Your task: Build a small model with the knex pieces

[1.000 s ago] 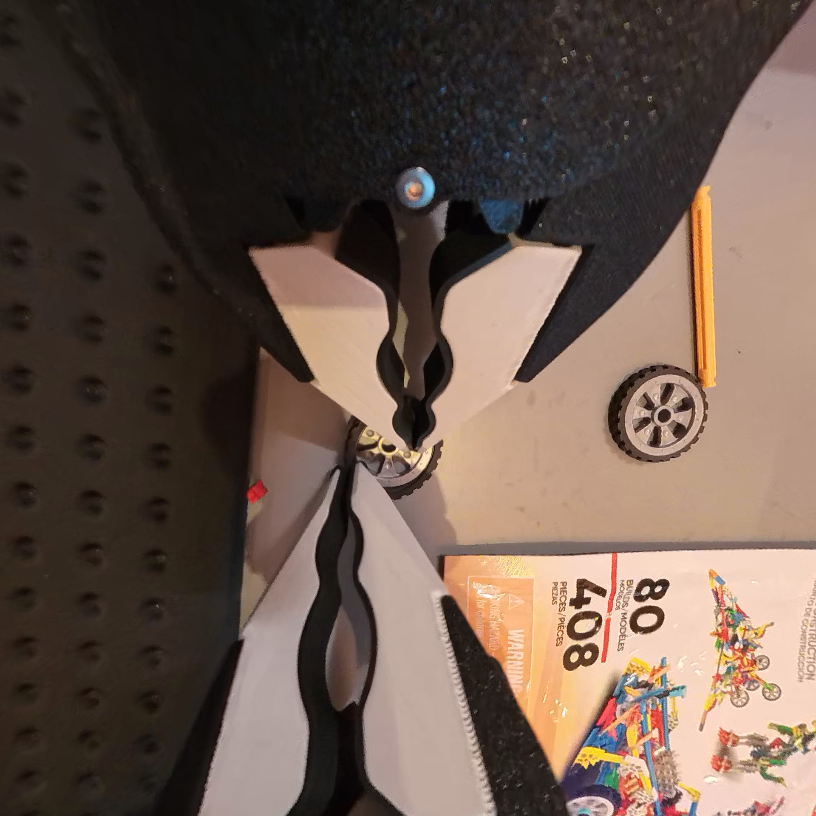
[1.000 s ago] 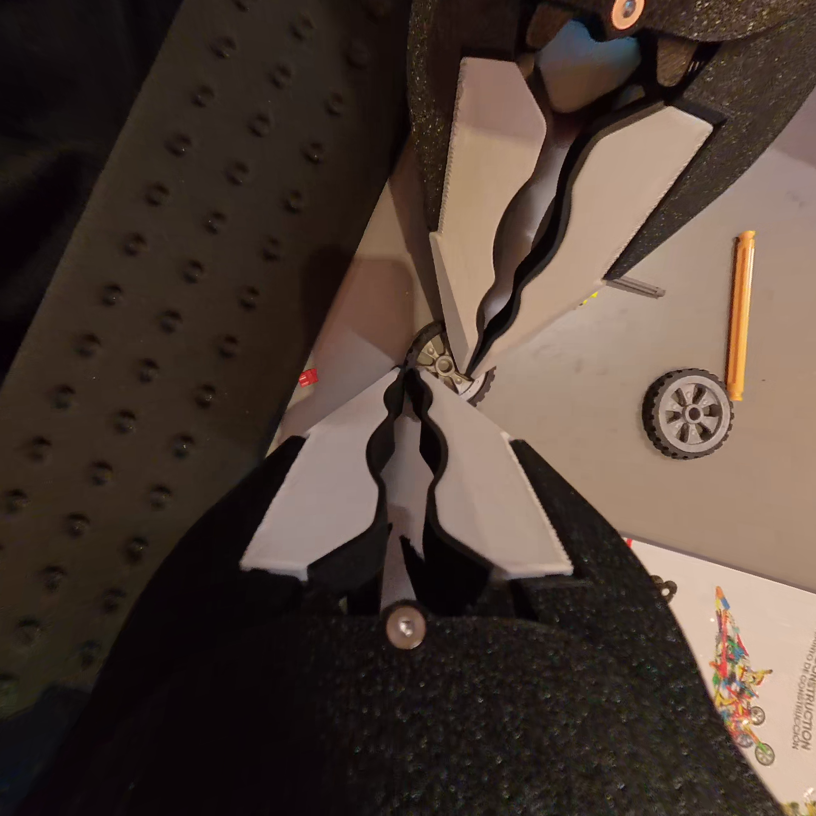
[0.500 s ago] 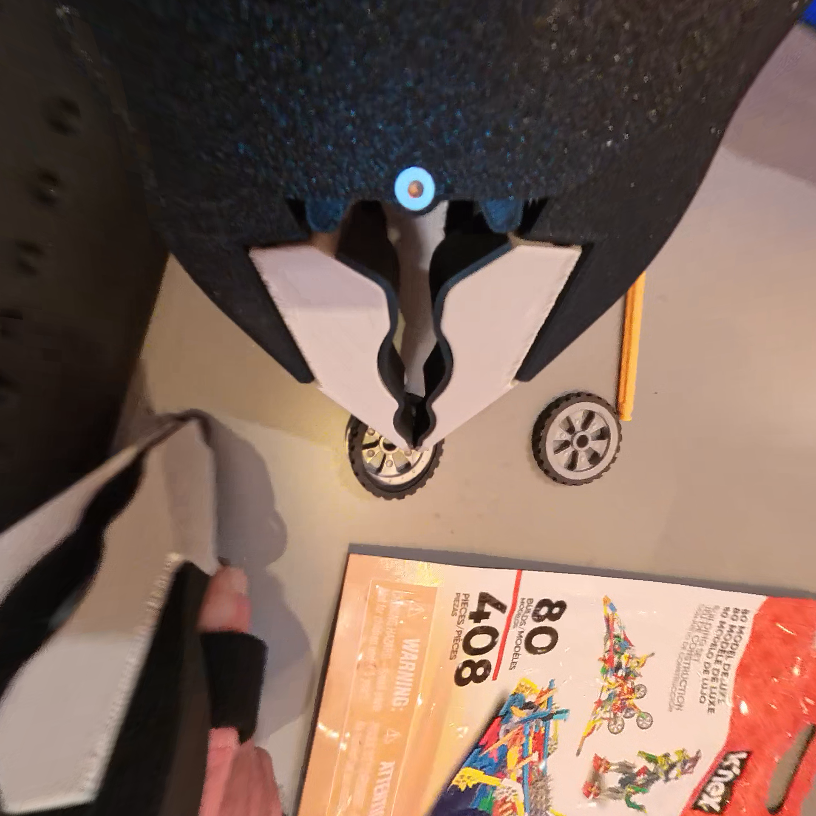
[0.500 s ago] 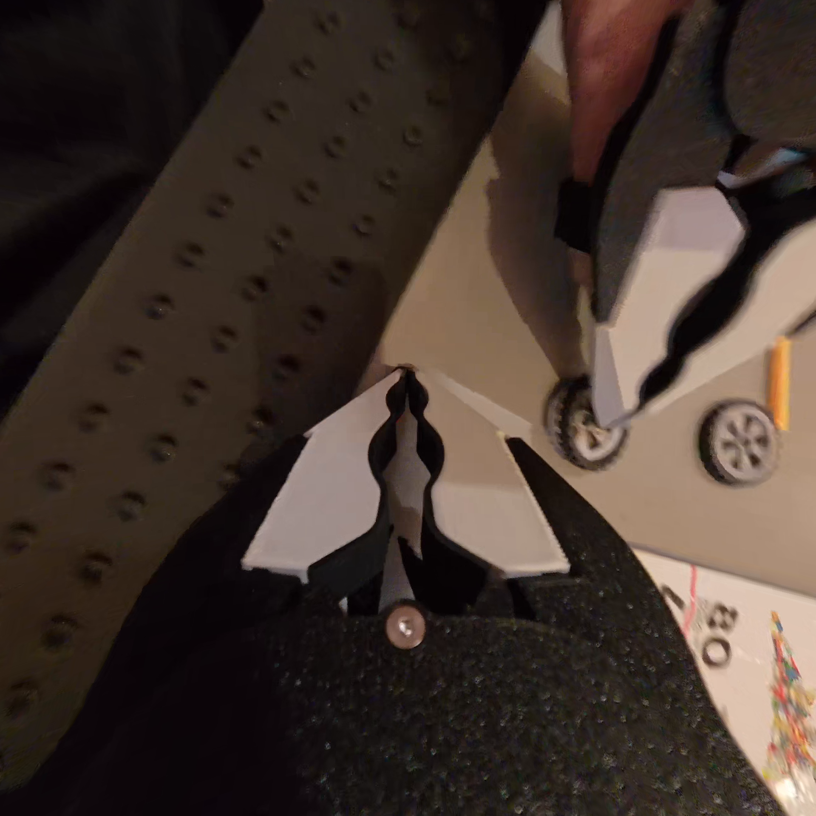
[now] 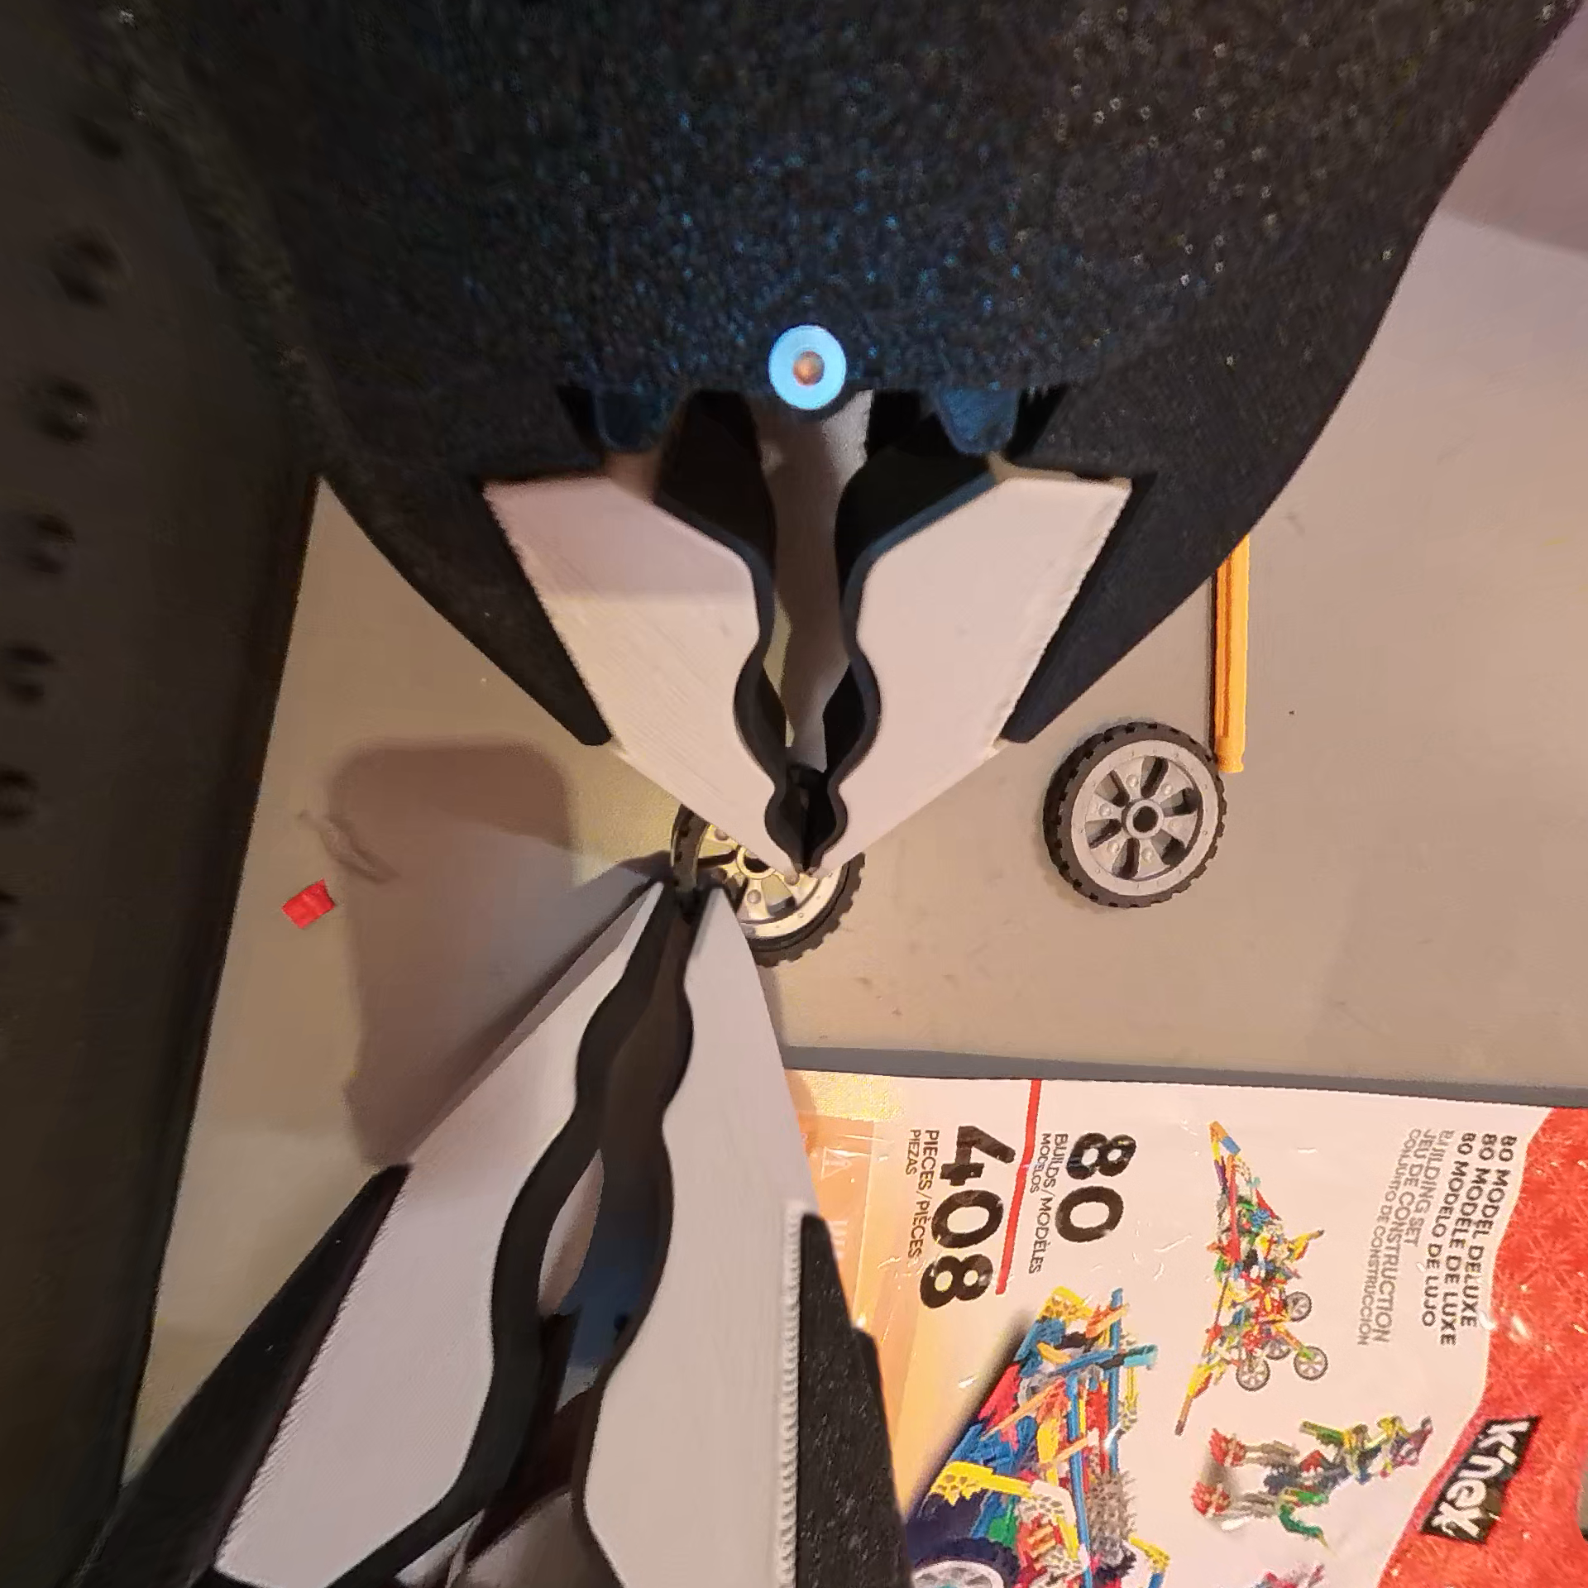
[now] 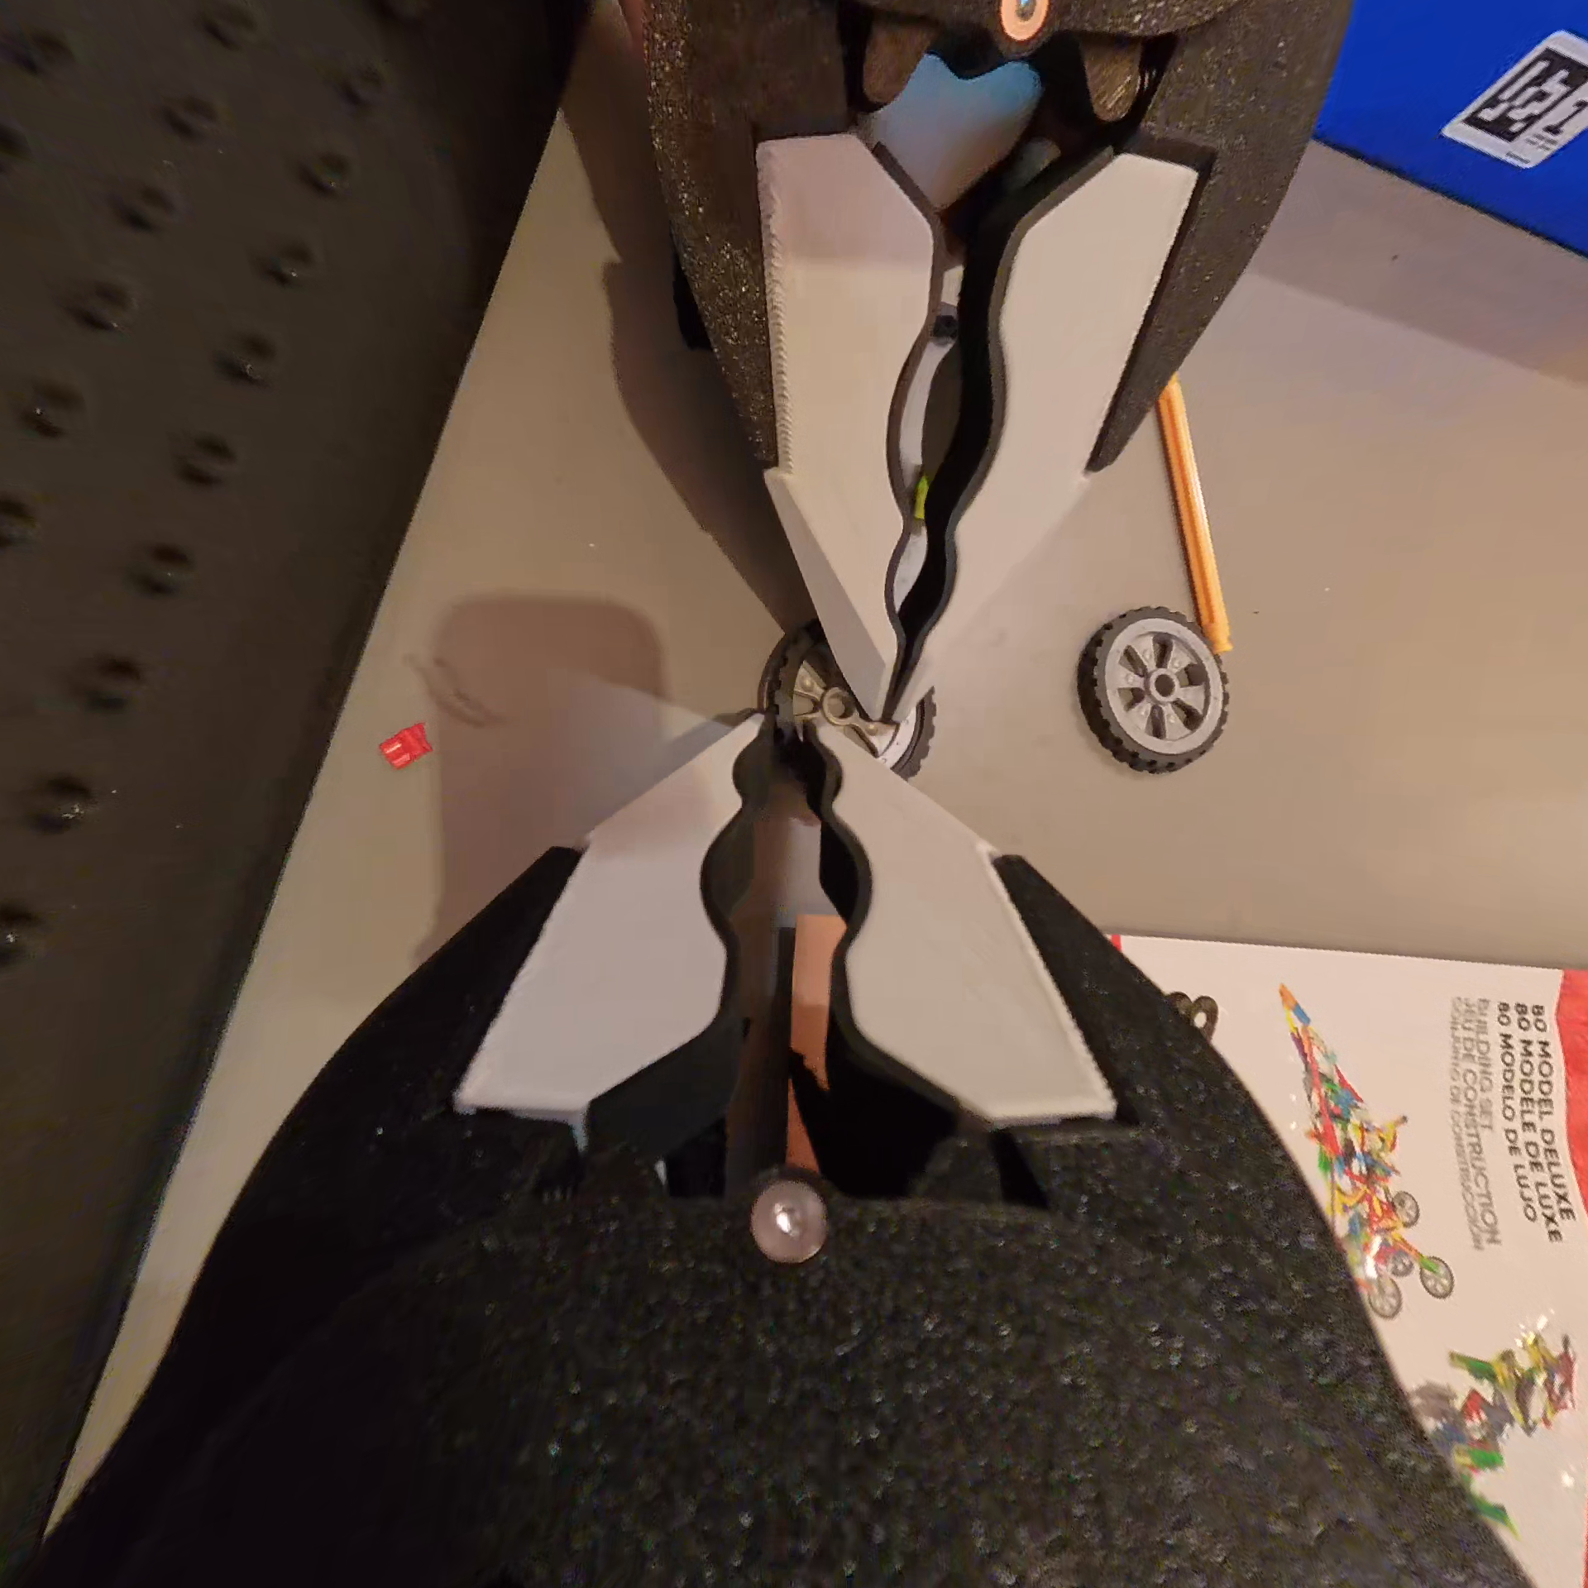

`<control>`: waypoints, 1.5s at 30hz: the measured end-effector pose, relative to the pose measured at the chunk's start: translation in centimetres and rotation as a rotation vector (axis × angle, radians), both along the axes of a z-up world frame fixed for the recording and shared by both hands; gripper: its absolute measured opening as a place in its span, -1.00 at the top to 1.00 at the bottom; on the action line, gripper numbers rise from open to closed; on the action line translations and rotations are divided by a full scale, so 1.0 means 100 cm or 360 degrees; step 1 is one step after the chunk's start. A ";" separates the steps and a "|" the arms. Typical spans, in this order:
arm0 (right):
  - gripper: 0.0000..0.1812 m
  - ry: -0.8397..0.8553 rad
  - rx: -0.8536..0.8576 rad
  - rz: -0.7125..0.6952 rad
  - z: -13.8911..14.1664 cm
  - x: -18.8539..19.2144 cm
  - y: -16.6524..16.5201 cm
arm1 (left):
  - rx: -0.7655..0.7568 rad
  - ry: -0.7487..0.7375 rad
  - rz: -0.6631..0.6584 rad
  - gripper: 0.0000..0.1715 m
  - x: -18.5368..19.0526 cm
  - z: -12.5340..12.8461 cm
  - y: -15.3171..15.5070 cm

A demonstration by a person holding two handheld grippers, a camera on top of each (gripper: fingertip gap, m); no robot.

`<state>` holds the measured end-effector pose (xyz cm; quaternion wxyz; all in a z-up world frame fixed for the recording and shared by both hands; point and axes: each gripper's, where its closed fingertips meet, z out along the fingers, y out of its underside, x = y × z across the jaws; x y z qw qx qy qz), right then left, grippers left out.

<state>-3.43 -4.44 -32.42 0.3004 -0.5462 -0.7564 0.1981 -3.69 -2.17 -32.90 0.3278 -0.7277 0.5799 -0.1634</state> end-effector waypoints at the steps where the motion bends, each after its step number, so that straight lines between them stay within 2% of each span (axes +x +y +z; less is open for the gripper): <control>1: 0.94 -0.0006 -0.0015 0.0012 0.000 0.000 -0.001 | 0.0012 0.0008 0.0002 1.00 0.001 0.000 0.000; 12: 0.97 -0.0063 -0.0104 0.0118 -0.002 -0.003 -0.009 | 0.0066 -0.0011 0.0038 1.00 0.004 -0.001 -0.001; 19: 0.98 -0.0060 0.0002 0.0128 -0.003 -0.004 -0.012 | 0.0093 -0.0017 0.0043 1.00 0.006 -0.001 -0.002; 33: 0.97 -0.0166 0.0446 0.0125 -0.005 -0.005 -0.012 | 0.0134 -0.0017 0.0043 1.00 0.008 -0.001 -0.002; 45: 0.97 -0.0391 0.0915 0.0029 -0.008 -0.005 -0.011 | 0.0140 -0.0027 0.0048 1.00 0.010 -0.001 -0.001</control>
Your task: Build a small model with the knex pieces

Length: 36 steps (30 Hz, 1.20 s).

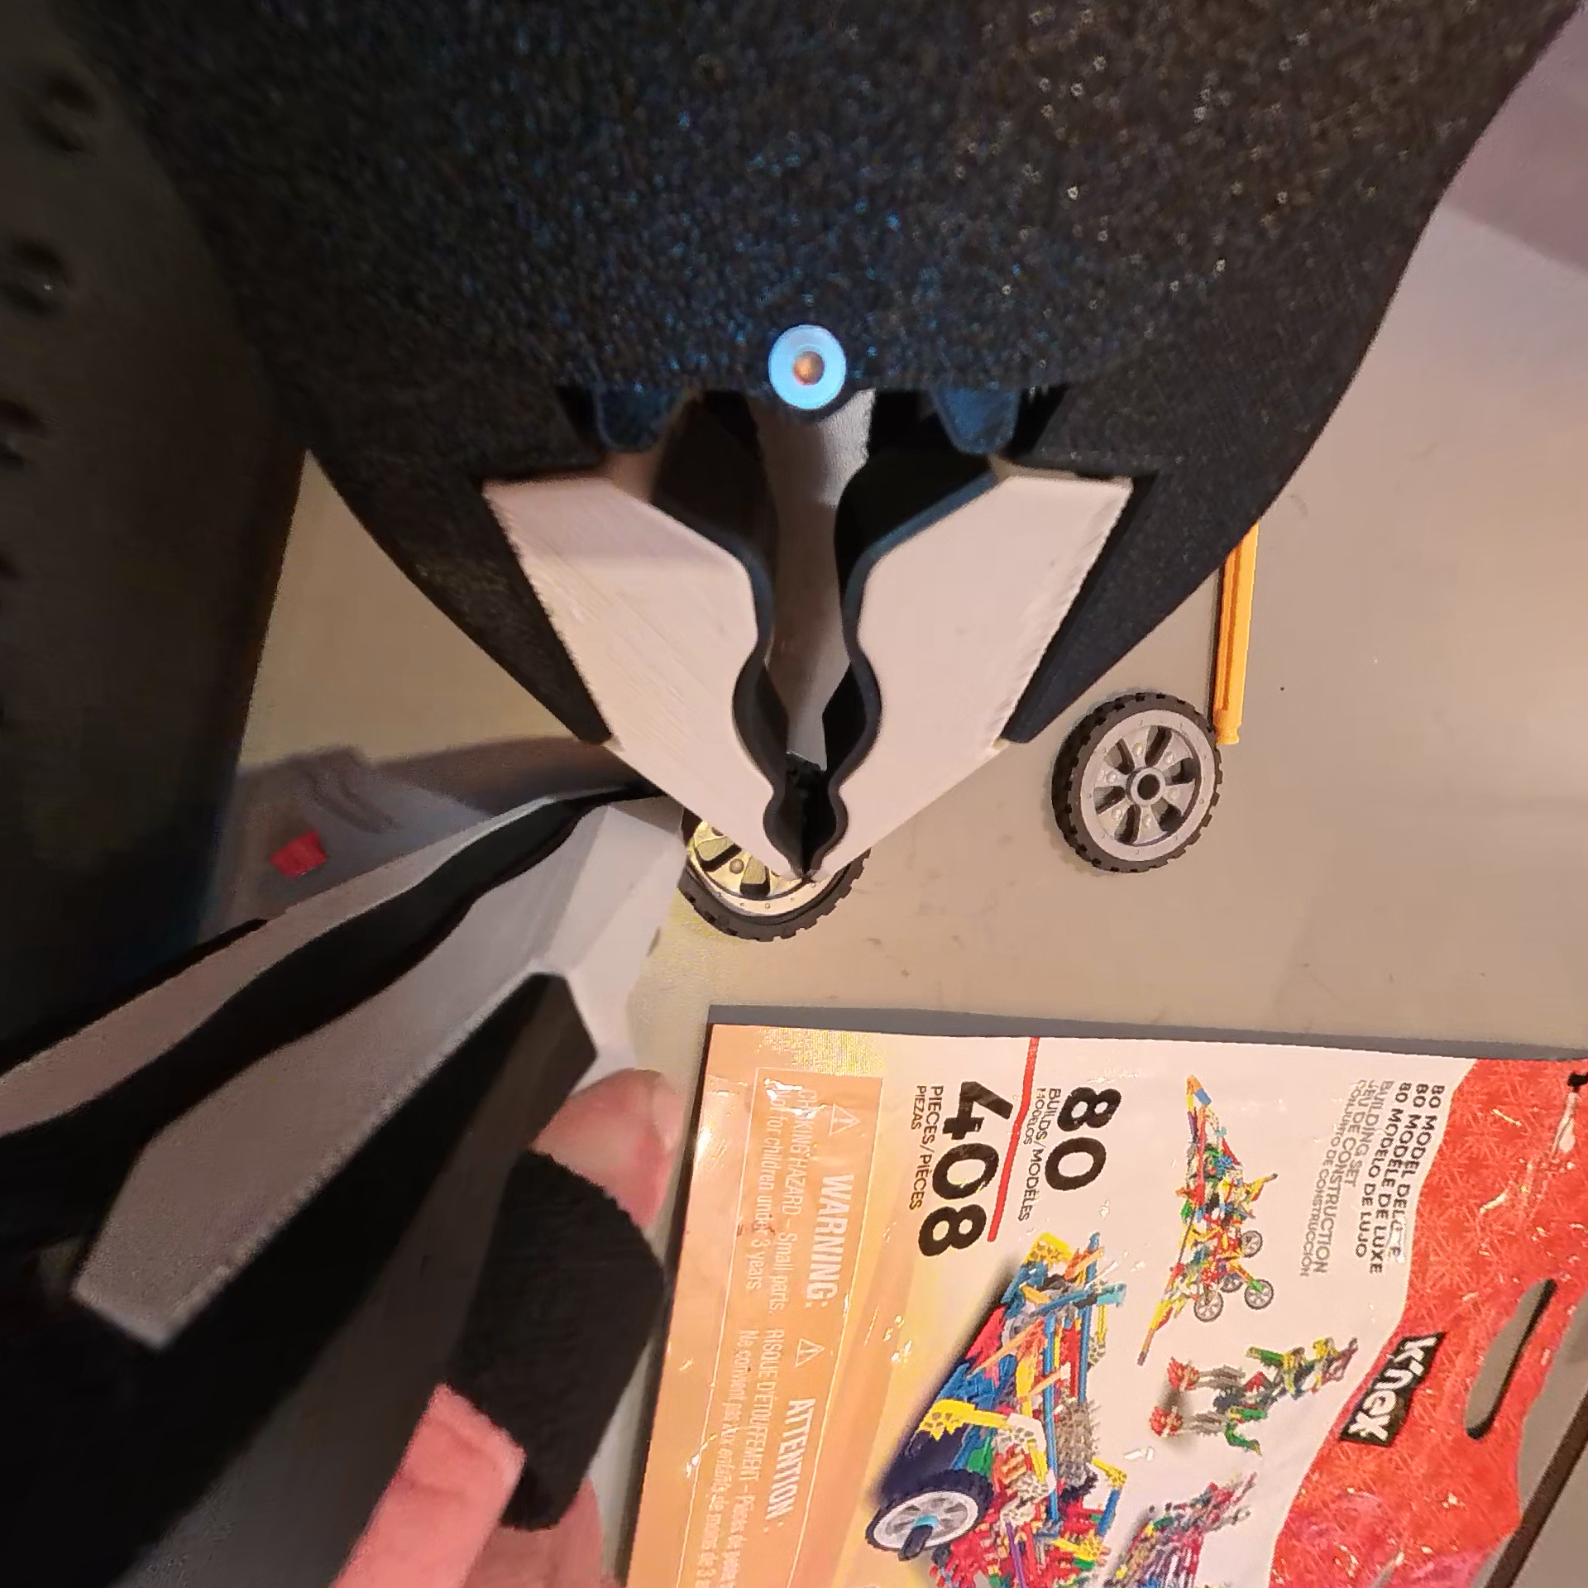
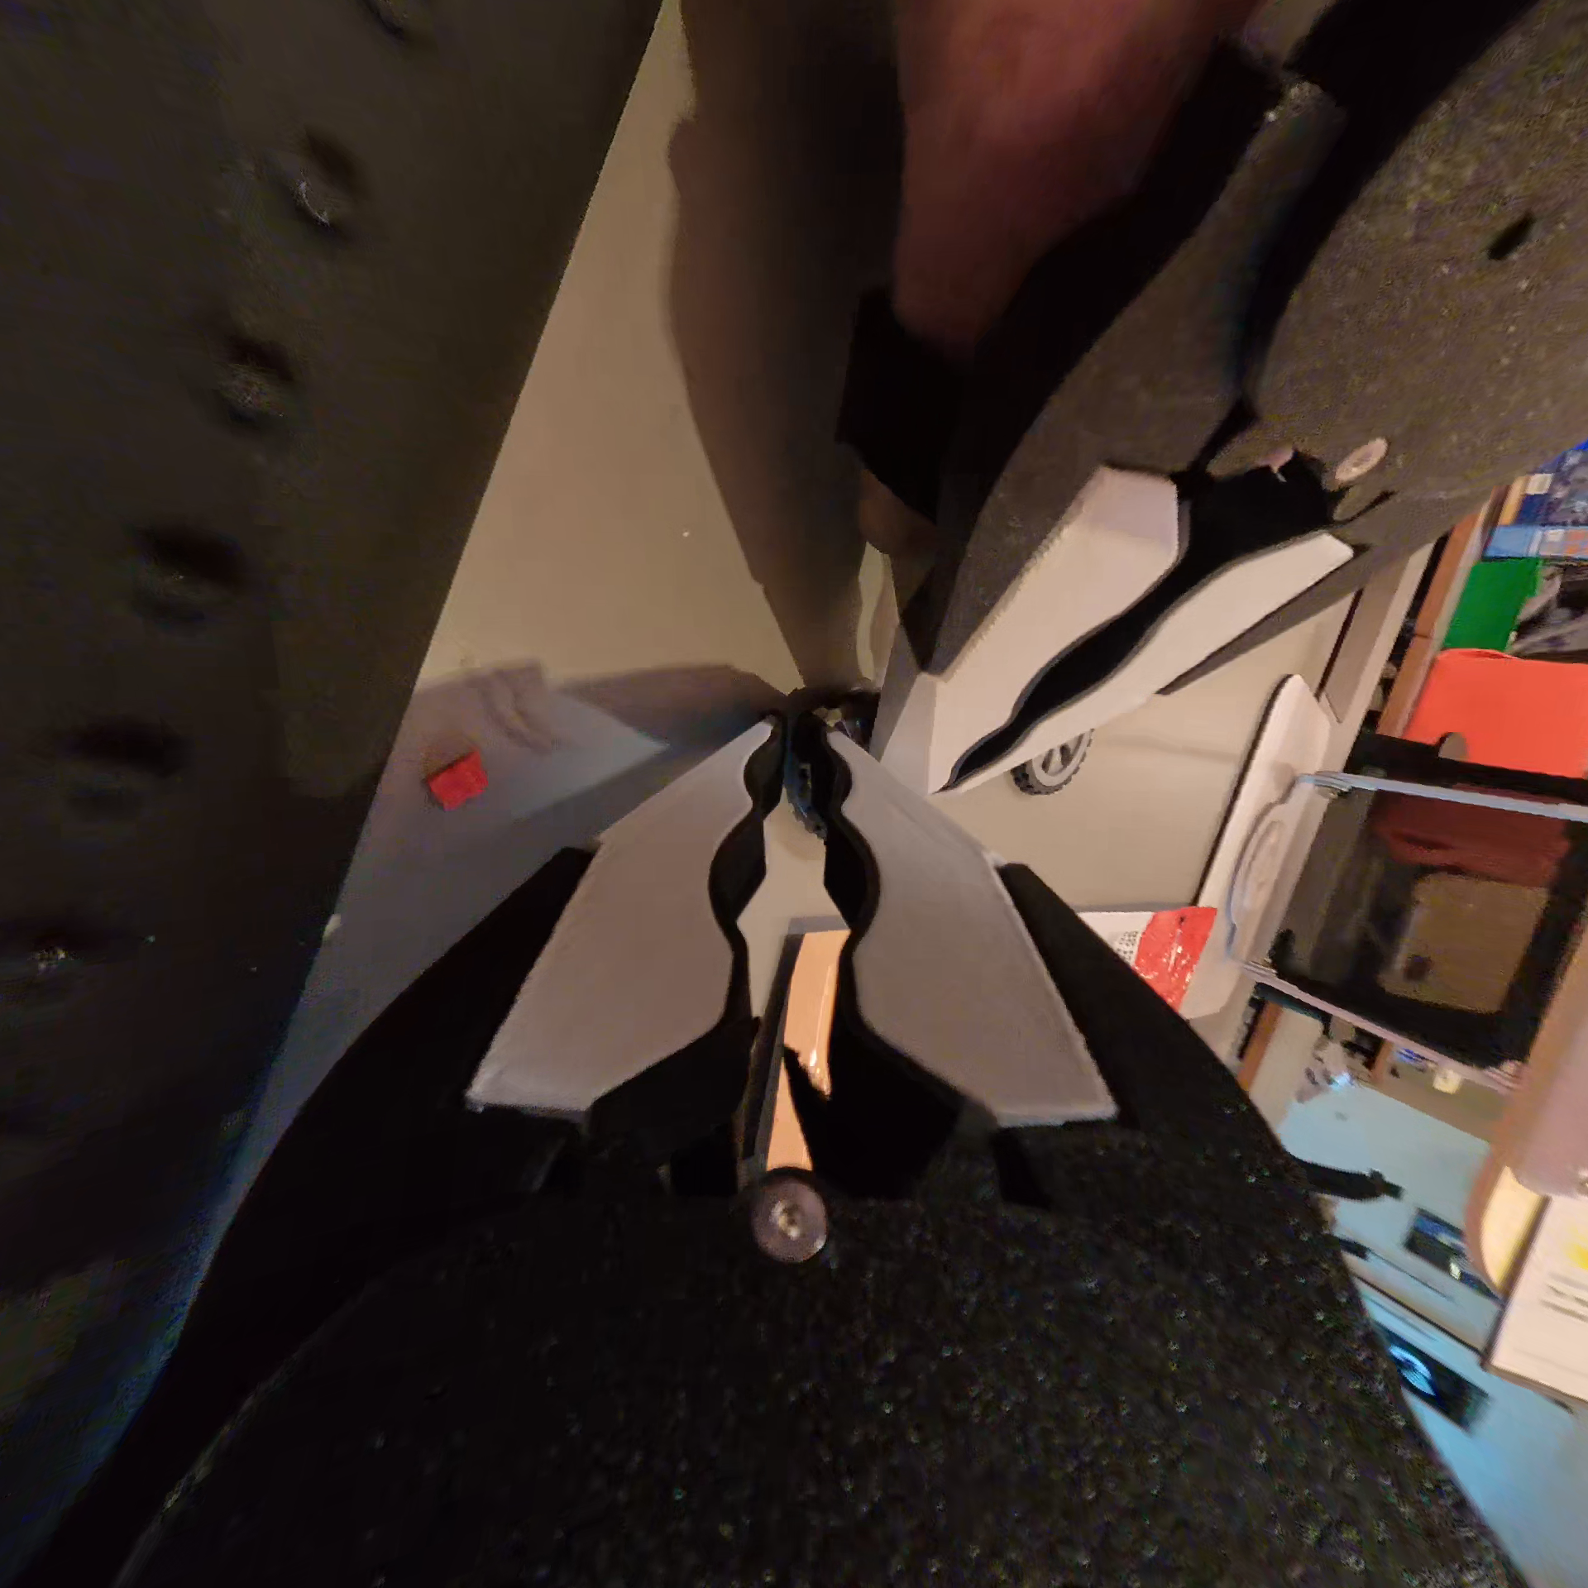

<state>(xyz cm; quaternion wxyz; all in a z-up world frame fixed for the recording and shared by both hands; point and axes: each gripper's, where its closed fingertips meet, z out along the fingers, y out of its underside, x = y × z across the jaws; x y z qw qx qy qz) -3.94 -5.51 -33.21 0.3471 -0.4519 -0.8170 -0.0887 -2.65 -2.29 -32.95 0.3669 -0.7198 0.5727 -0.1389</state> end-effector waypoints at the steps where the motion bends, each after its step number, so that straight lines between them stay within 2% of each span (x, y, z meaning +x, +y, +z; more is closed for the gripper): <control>1: 0.97 -0.0013 0.0040 -0.0013 0.000 0.000 0.000 | 0.0000 -0.0001 -0.0001 1.00 0.000 0.000 0.000; 4: 0.99 -0.0063 0.0186 -0.0048 0.000 0.000 0.000 | -0.0002 -0.0003 -0.0003 1.00 0.000 0.000 0.000; 8: 0.98 -0.0010 0.0075 -0.0123 0.000 0.000 0.001 | -0.0002 -0.0005 -0.0006 1.00 0.001 0.000 0.000; 14: 0.86 0.0254 -0.0681 -0.0286 0.003 0.001 -0.002 | -0.0021 -0.0009 -0.0031 1.00 0.001 0.001 0.000; 17: 0.83 0.0348 -0.1035 -0.0260 0.005 0.002 -0.005 | -0.0041 -0.0016 -0.0040 1.00 0.002 0.001 0.000; 20: 0.89 0.0403 -0.1226 -0.0207 0.007 0.002 -0.003 | -0.0035 -0.0015 -0.0041 1.00 0.002 0.000 0.000; 24: 0.95 0.0467 -0.1307 -0.0146 0.007 0.001 -0.003 | -0.0027 -0.0016 -0.0042 1.00 0.003 0.001 0.000; 36: 0.98 0.0371 -0.0923 -0.0053 0.001 -0.003 -0.008 | 0.0005 -0.0021 -0.0052 1.00 0.006 0.001 0.000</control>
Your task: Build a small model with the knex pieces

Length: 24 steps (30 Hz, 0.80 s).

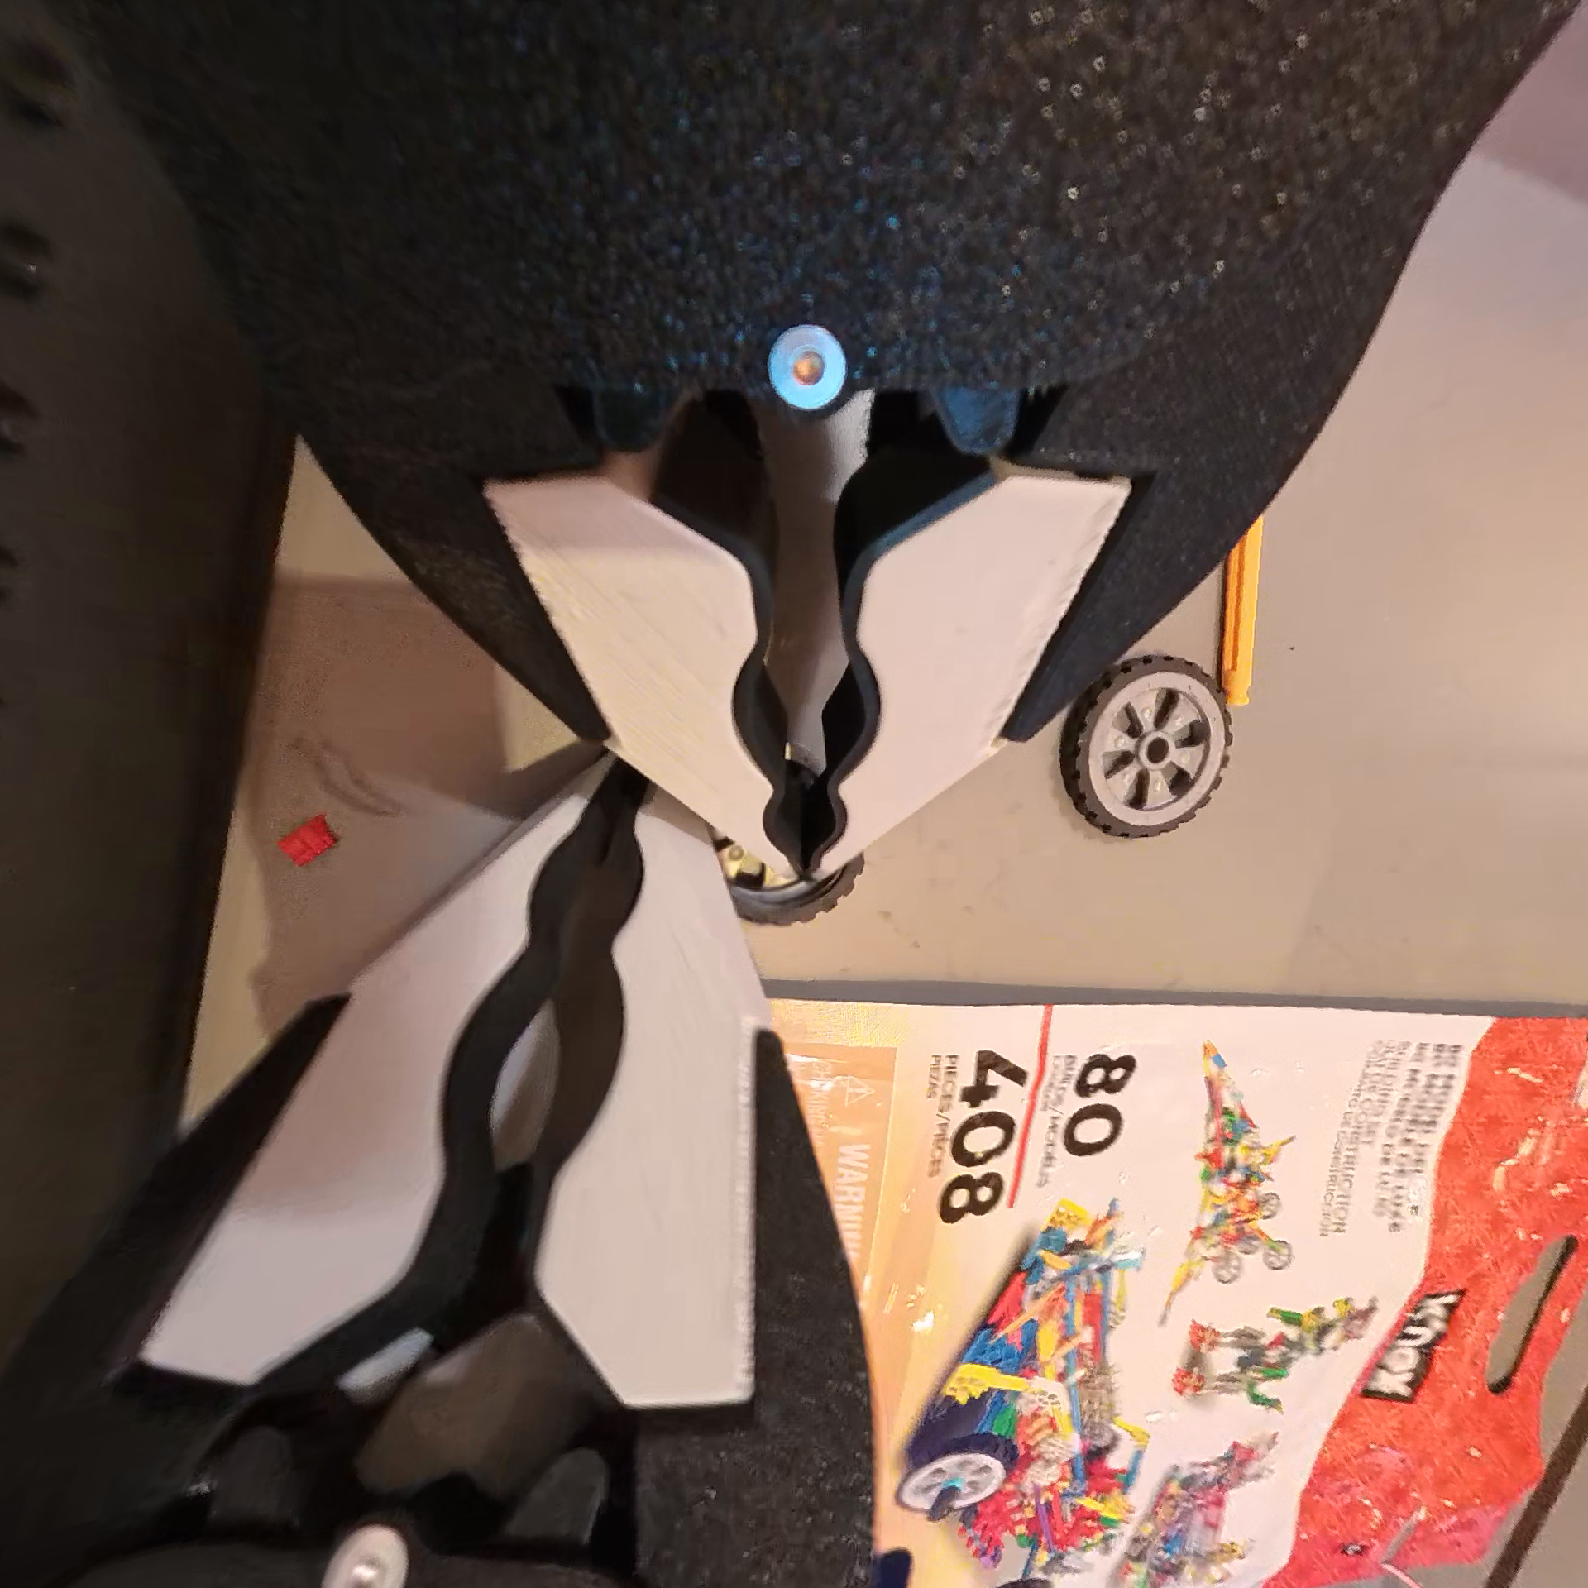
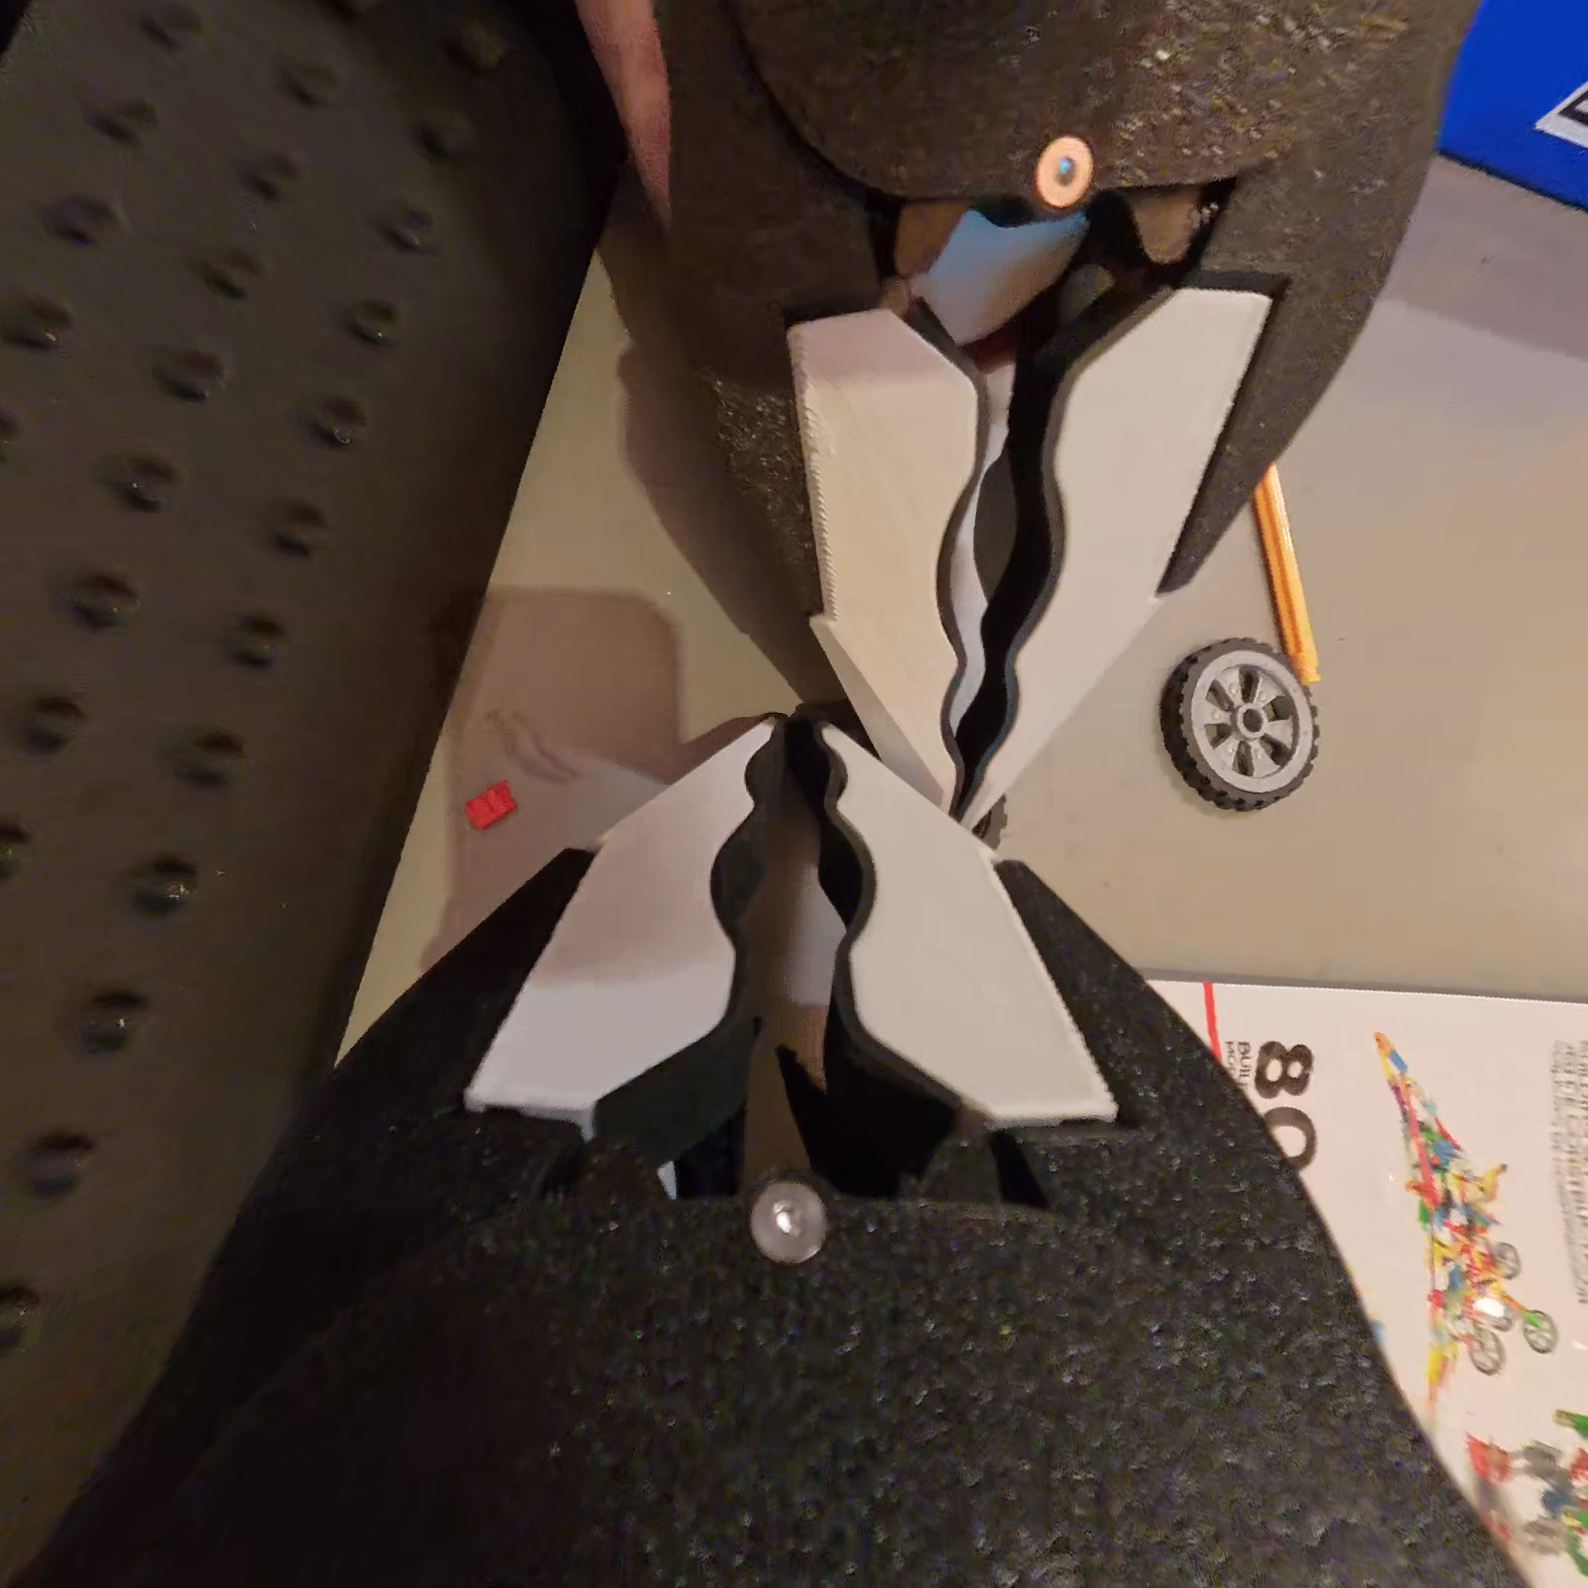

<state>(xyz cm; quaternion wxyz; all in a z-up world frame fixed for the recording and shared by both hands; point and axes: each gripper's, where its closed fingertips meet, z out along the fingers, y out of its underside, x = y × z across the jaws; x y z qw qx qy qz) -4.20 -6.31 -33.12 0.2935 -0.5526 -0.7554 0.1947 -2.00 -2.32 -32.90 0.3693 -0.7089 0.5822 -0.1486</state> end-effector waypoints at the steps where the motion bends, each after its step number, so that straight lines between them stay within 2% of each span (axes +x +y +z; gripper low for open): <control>1: 0.98 -0.0021 0.0040 0.0006 0.000 0.000 0.000 | 0.0020 0.0012 0.0005 1.00 0.000 0.000 0.002; 4: 0.97 -0.0072 0.0134 0.0008 -0.001 0.000 0.001 | 0.0002 0.0003 0.0001 1.00 0.001 0.000 0.002; 14: 0.91 0.0007 0.0078 -0.0082 0.003 0.017 0.009 | 0.0005 0.0011 0.0003 1.00 0.001 0.000 0.004; 18: 0.89 0.0031 0.0112 -0.0152 0.010 0.031 0.024 | -0.0004 0.0009 -0.0003 1.00 0.001 0.000 0.004; 24: 0.86 0.0020 0.0054 -0.0126 0.005 0.031 0.022 | 0.0007 0.0023 -0.0017 1.00 0.000 0.000 0.004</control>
